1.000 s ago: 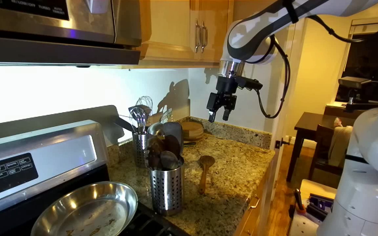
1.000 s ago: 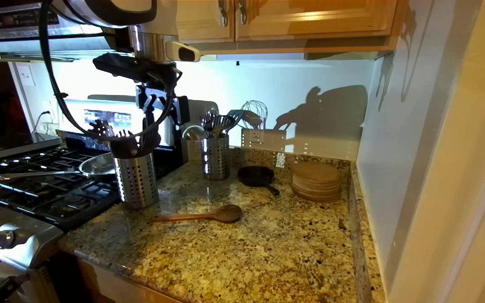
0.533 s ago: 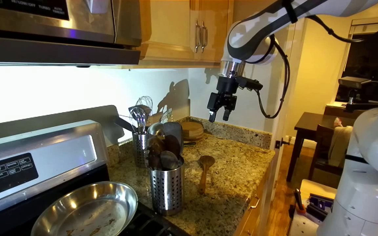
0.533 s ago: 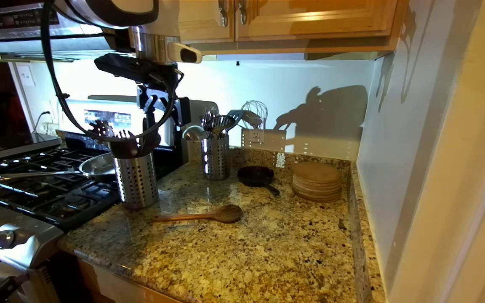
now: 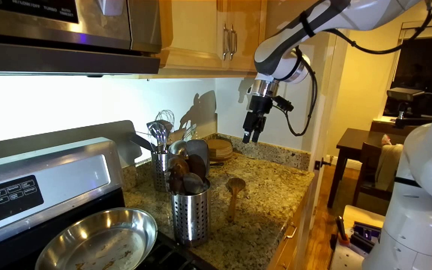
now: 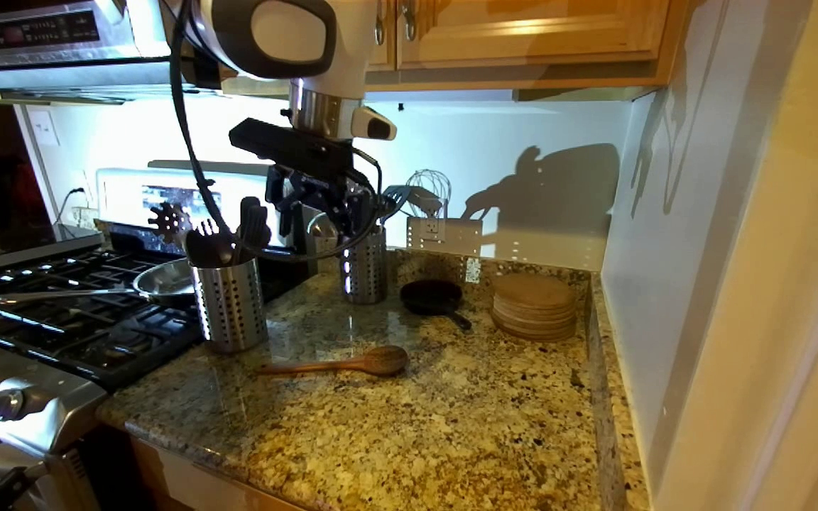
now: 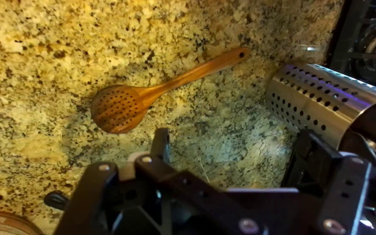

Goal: Pick the wooden spoon on the counter and put it in the utensil holder next to the pan

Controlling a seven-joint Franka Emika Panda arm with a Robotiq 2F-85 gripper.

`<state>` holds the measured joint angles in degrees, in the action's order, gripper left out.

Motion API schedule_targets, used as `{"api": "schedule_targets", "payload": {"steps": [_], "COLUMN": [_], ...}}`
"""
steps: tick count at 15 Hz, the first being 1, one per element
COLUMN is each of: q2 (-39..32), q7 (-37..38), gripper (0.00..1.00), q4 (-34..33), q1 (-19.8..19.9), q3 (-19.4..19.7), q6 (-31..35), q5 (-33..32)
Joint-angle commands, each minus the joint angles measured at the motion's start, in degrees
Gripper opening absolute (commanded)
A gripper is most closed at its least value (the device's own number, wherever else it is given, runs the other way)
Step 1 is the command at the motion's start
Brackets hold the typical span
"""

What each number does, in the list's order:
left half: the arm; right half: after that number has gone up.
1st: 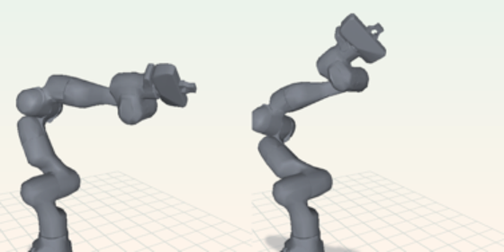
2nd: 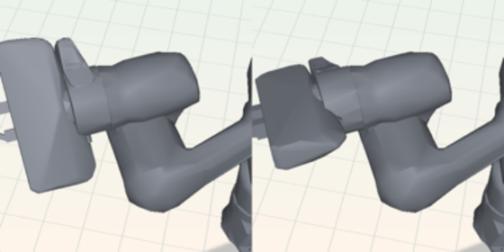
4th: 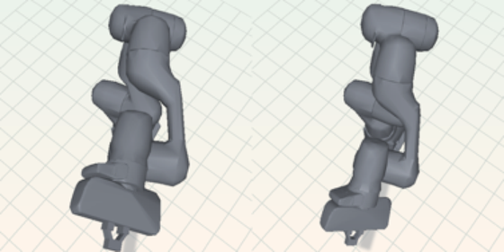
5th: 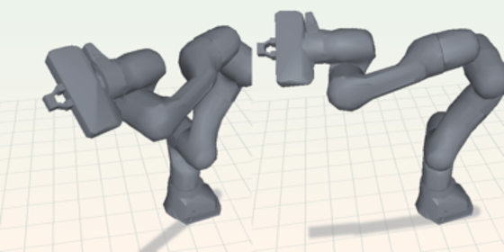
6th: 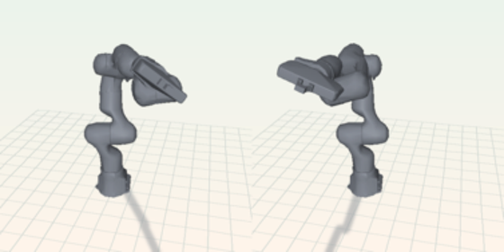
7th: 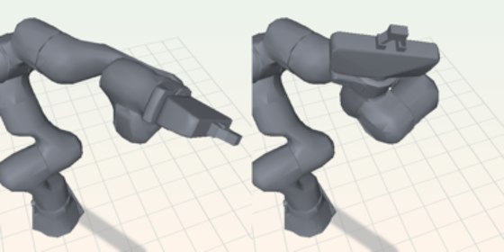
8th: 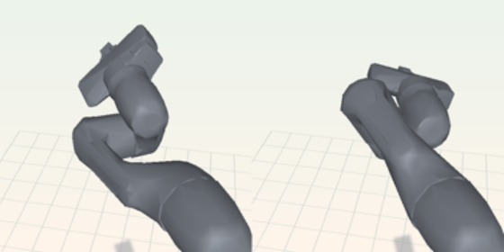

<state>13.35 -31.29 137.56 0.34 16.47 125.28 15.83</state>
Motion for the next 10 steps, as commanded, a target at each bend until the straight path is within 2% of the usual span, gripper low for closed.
{"api": "schedule_targets", "payload": {"steps": [1, 5, 6, 10], "q2": [-6.9, -11.4, -9.9, -11.8], "q7": [-6.4, -4.9, -5.7, -5.7], "gripper": [1.00, 1.00, 1.00, 1.00], "q4": [-5.0, -7.4, -5.8, -7.1], "q1": [1.5, 3.2, 3.5, 4.0], "q3": [-0.6, -2.9, -3.2, -4.1], "q6": [-1.5, -0.6, -0.1, -0.1], "q5": [0.1, -3.2, -1.0, -1.9]}}
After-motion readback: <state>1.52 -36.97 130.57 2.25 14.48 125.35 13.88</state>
